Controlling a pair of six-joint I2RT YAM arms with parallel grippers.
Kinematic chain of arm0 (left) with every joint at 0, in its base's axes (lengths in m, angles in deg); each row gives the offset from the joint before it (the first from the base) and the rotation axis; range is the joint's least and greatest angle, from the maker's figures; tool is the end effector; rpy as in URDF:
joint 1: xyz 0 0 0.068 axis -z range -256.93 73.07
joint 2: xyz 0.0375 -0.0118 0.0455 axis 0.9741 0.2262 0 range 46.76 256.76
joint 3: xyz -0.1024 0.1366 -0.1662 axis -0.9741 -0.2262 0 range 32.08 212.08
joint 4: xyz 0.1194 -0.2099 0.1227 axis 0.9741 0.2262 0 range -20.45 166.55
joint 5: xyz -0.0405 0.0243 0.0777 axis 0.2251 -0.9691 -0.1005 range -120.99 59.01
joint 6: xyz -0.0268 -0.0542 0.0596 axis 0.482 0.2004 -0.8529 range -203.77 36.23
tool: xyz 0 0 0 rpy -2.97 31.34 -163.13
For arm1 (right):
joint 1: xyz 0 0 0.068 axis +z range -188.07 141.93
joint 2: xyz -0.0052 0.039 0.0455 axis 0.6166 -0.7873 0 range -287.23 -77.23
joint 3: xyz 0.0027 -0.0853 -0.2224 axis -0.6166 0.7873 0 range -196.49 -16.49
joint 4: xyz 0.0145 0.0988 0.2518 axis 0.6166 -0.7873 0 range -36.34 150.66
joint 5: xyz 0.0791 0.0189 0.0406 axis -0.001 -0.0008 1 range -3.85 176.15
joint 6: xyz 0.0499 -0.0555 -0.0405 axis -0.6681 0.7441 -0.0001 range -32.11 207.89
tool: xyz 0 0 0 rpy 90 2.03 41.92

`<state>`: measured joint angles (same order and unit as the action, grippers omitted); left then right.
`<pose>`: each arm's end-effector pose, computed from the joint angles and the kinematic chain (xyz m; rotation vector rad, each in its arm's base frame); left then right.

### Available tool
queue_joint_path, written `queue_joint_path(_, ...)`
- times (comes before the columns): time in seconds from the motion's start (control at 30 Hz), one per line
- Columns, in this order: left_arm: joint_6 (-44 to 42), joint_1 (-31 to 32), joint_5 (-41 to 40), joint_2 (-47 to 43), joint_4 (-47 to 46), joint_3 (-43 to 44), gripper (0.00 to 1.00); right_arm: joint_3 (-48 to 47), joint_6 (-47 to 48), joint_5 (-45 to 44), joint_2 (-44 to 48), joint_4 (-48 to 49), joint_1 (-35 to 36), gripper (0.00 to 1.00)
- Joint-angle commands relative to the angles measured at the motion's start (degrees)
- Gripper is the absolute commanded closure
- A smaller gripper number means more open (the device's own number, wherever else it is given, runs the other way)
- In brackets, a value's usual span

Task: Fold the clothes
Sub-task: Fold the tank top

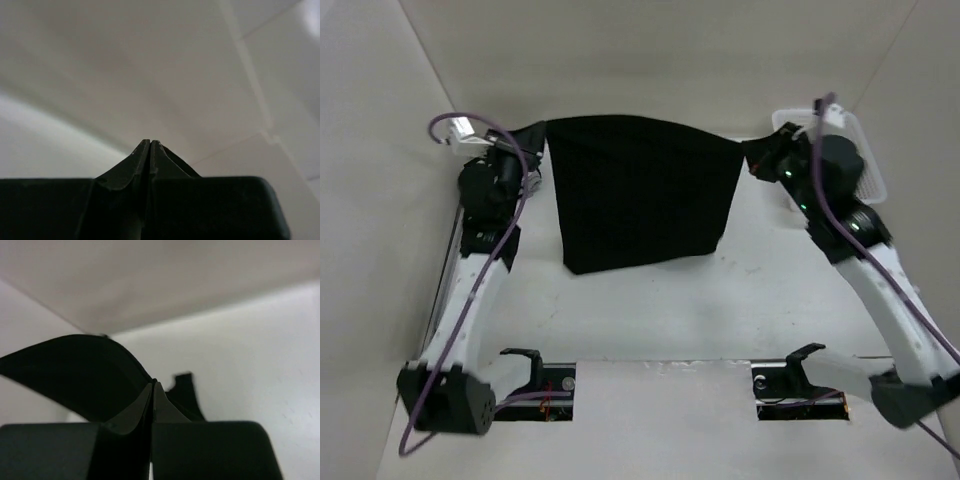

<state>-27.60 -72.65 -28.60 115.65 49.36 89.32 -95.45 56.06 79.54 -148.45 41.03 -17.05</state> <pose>0.3454 -0.0290 0.3556 -0.6166 1.3494 -0.8939 0.3169 0.1126 0.3927 0.2551 1.7938 0.5598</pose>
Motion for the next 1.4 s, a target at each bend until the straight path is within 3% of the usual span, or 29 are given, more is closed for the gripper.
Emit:
queue_joint_path(0.0, -1.2, 0.9, -2.2, -13.9, 3.6, 4.1, 1.0, -3.7, 5.5, -6.2, 10.4, -4.0, 5.7, 1.0)
queue_joint_path(0.13, -5.2, 2.6, -4.7, -23.3, 11.2, 13.1, 1.0, -13.6, 9.9, -14.5, 17.9, -10.6, 17.0, 1.0)
queue_joint_path(0.33, -7.7, 3.7, -4.9, -27.1, 18.2, 26.2, 1.0, -29.7, 18.2, -30.8, 19.5, -13.8, 39.5, 1.0)
queue_joint_path(0.43, -7.5, 3.2, -4.2, -26.7, 19.8, 29.2, 1.0, -34.2, 24.4, -39.7, 17.4, -11.3, 50.7, 1.0)
queue_joint_path(0.53, -7.1, 2.6, -3.8, -26.0, 20.2, 29.7, 1.0, -34.5, 32.9, -44.5, 15.4, -4.5, 56.1, 1.0)
queue_joint_path(0.6, -6.9, 2.5, -2.8, -24.8, 19.8, 28.1, 0.99, -32.1, 35.4, -44.4, 14.2, -0.8, 54.2, 1.0)
queue_joint_path(0.7, -7.1, 4.1, -3.4, -21.6, 18.1, 21.5, 0.99, -26.0, 32.1, -36.2, 12.7, 0.7, 44.4, 1.0)
queue_joint_path(0.83, -9.4, 5.3, -7.8, -14.0, 14.0, 12.6, 0.99, -17.6, 17.6, -15.2, 8.7, -0.6, 22.2, 1.0)
queue_joint_path(0.93, -11.2, 5.3, -9.6, -4.5, 11.1, 12.9, 0.99, -16.9, 12.1, -1.0, 0.9, 3.1, 8.0, 1.0)
queue_joint_path(1.03, -12.4, 5.4, -11.8, 6.1, 9.9, 18.2, 0.99, -25.2, 10.4, 5.2, -11.4, 3.0, 0.7, 1.0)
queue_joint_path(1.2, -13.4, 5.4, -11.6, 16.4, 10.6, 31.2, 0.99, -52.8, 9.5, 7.8, -31.1, -7.5, -5.1, 1.0)
queue_joint_path(1.3, -14.3, 5.1, -11.1, 18.0, 11.9, 37.5, 0.99, -66.3, 9.0, 8.2, -36.3, -12.8, -6.6, 1.0)
queue_joint_path(1.37, -15.1, 4.6, -10.7, 18.3, 12.3, 40.5, 0.99, -69.1, 8.3, 8.6, -36.2, -13.7, -7.4, 0.99)
